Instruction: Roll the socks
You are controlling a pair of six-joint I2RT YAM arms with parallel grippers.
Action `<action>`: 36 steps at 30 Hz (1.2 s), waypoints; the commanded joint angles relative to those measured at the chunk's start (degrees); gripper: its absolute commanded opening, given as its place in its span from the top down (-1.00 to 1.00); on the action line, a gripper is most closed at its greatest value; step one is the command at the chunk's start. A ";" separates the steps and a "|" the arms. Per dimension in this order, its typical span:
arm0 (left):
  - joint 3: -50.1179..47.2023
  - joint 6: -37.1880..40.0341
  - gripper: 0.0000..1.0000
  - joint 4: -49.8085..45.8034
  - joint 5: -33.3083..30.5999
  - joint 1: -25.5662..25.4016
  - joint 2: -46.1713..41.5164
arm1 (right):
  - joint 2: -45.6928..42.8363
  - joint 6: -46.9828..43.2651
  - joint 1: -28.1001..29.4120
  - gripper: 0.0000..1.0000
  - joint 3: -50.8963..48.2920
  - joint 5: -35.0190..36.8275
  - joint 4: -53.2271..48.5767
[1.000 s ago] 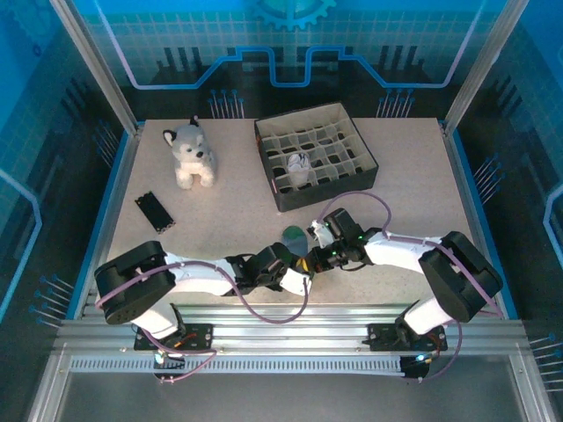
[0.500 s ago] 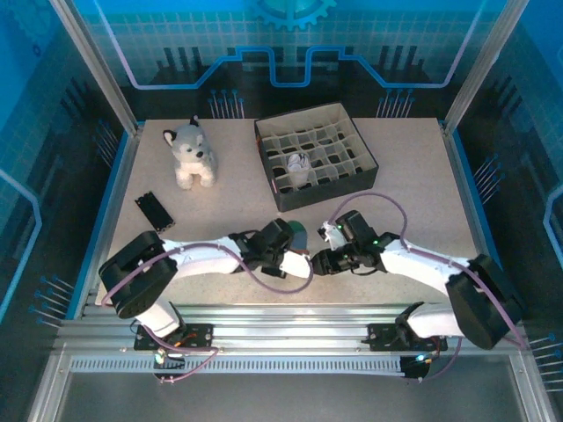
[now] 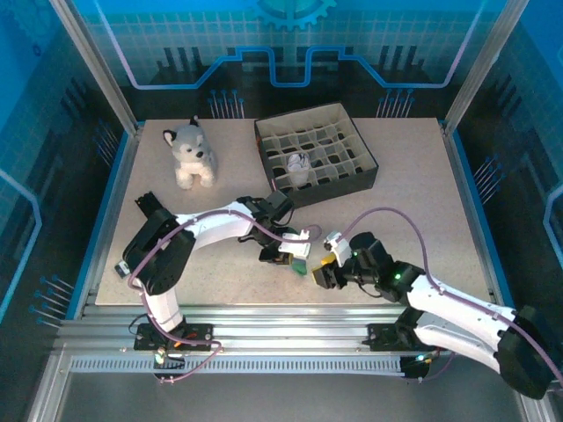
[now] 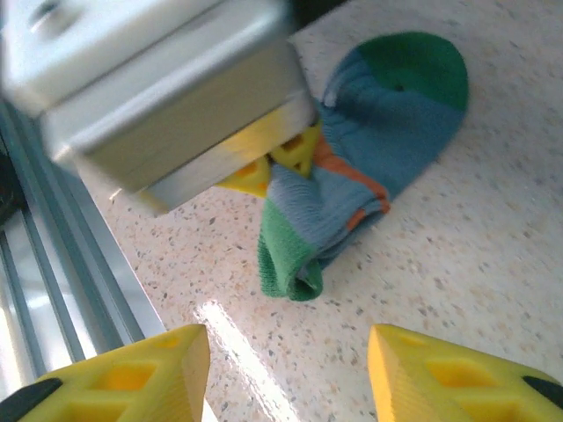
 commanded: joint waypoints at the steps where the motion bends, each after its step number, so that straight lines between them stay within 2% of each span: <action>1: 1.13 1.78 1.00 -9.14 5.75 1.07 1.07 | 0.47 -8.51 4.98 -0.06 -3.90 8.66 13.52; 4: 1.15 2.11 1.00 -9.46 6.21 1.27 0.89 | 2.68 -12.99 7.86 -0.11 -8.44 11.83 25.43; 7: 0.37 2.66 1.00 -8.89 6.25 1.24 0.34 | 6.26 -18.34 9.10 -0.15 -11.64 10.52 35.15; 16: -0.63 3.36 1.00 -5.33 6.89 1.30 -1.09 | 19.10 -25.88 11.84 -0.24 -10.13 9.33 44.86; 19: -0.72 3.38 1.00 -4.11 7.22 1.35 -1.29 | 23.75 -26.68 12.65 -0.27 -9.68 10.56 49.62; 25: -0.97 4.03 1.00 -3.59 7.54 1.28 -1.48 | 32.30 -28.17 13.93 -0.29 -10.80 18.28 61.67; 30: -1.07 4.34 1.00 -3.52 7.80 1.36 -1.59 | 37.39 -28.85 13.81 -0.33 -10.76 21.82 67.11; 36: -1.20 4.33 1.00 -3.10 8.15 1.45 -1.71 | 41.38 -28.43 12.65 -0.39 -11.59 21.16 72.66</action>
